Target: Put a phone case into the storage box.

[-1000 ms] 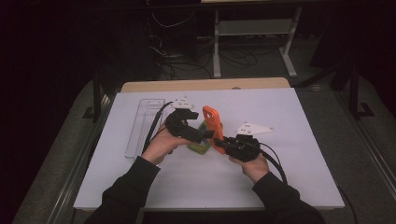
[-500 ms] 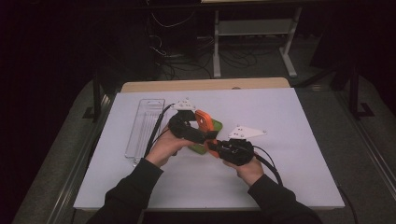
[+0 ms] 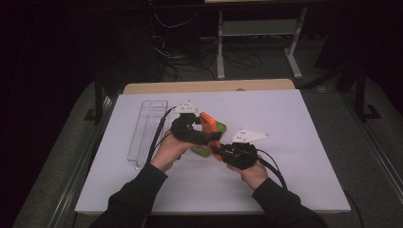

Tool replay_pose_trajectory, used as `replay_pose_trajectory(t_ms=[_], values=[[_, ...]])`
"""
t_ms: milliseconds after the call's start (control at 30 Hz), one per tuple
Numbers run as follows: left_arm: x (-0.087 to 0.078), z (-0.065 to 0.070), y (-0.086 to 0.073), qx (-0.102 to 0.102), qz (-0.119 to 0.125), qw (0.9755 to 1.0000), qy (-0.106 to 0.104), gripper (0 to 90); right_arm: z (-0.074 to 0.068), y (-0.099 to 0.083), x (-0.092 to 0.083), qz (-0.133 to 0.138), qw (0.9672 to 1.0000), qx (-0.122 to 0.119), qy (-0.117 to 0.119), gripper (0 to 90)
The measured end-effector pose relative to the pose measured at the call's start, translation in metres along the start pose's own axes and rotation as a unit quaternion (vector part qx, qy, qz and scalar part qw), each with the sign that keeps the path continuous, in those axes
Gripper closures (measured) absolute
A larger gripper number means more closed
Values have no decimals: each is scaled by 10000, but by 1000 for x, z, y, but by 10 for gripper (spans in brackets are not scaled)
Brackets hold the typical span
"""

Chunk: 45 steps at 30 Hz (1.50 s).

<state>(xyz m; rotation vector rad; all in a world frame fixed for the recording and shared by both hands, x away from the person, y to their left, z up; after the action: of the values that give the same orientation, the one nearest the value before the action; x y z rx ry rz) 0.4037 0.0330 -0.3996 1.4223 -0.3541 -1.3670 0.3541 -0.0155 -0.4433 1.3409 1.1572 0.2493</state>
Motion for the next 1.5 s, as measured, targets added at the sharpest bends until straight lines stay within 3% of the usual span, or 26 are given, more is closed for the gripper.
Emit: replay_pose_trajectory(t_ms=[300,500,600,667,833,933,1100,1200,1500], values=[[-1,0,0,-13,-15,10000,-13,142,1,0,1,-24,9999,-99,-12,777],[-4,-6,0,15,-14,10000,79,145,2,-1,0,-88,9999,-71,23,470],[-7,-11,2,-1,46,9998,170,145,5,-3,-3,-147,9999,-48,27,365],[-10,-13,3,-135,70,9997,207,145,10,-6,-6,-220,9997,-96,-37,305],[-18,-26,8,-136,64,9988,459,144,23,-18,-15,-530,9984,-97,-157,150],[-26,-37,12,-181,108,9980,596,144,34,-26,-22,-605,9975,-91,-349,114],[-41,-58,25,-193,192,9952,940,144,50,-36,-37,-607,9963,-87,-606,15],[-51,-71,32,-206,239,9931,1127,144,58,-45,-45,-696,9946,-110,-758,1],[-87,-113,56,-317,415,9829,1766,143,67,-66,-62,-817,9927,-73,-880,1]])
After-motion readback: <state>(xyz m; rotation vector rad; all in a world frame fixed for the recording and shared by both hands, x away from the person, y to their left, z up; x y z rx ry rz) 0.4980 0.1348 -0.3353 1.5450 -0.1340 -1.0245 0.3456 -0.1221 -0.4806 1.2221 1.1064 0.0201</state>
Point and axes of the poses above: each handheld gripper's, and its own axes: x roughly forward along the jaws, y roughly out of its top, z roughly to its right, the point moved 10 cm from there along x, roughly forward along the jaws, and after that the axes turned 6 degrees about -z, right-handed, at the moved point
